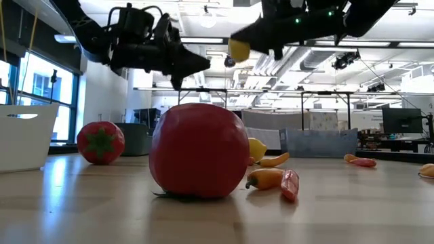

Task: Sort produce into baskets
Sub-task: Put the yellow lemon into the white bin

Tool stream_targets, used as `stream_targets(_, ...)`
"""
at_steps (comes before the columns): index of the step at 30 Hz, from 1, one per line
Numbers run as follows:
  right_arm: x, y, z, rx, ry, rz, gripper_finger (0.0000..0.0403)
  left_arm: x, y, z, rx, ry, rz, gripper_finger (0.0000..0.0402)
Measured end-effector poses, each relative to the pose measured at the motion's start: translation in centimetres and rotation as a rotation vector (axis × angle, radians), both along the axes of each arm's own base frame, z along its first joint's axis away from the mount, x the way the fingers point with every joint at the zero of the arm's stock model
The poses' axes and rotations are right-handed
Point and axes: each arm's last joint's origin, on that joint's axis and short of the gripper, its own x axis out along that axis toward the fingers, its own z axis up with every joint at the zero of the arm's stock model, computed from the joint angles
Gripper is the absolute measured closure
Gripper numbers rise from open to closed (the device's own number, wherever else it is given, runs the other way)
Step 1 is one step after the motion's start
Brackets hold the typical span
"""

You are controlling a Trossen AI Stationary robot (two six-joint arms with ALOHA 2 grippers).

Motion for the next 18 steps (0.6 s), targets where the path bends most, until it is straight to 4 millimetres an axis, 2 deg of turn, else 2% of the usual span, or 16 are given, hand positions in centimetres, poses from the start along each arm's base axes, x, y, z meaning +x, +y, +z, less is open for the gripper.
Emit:
stream_targets(5, 0.0, 0.2, 0.8, -0.018, -0.077, 0.055, 0.0285, 1.4, -1.3, 1.5, 0.096, -0.040, 0.071, 0.0275)
stream_targets(12, 0.1, 0.7, 1.3, -0.057, -0.121, 0.088, 0.0285, 3.1, -2.4, 3.8, 0.131, -0.049, 0.113, 0.0175)
stream_targets(18, 0.1, 0.8, 1.4, -0.060, -0.133, 0.097, 0.0285, 4.0, -2.8, 5.7, 0.123, -0.082, 0.099, 0.0148)
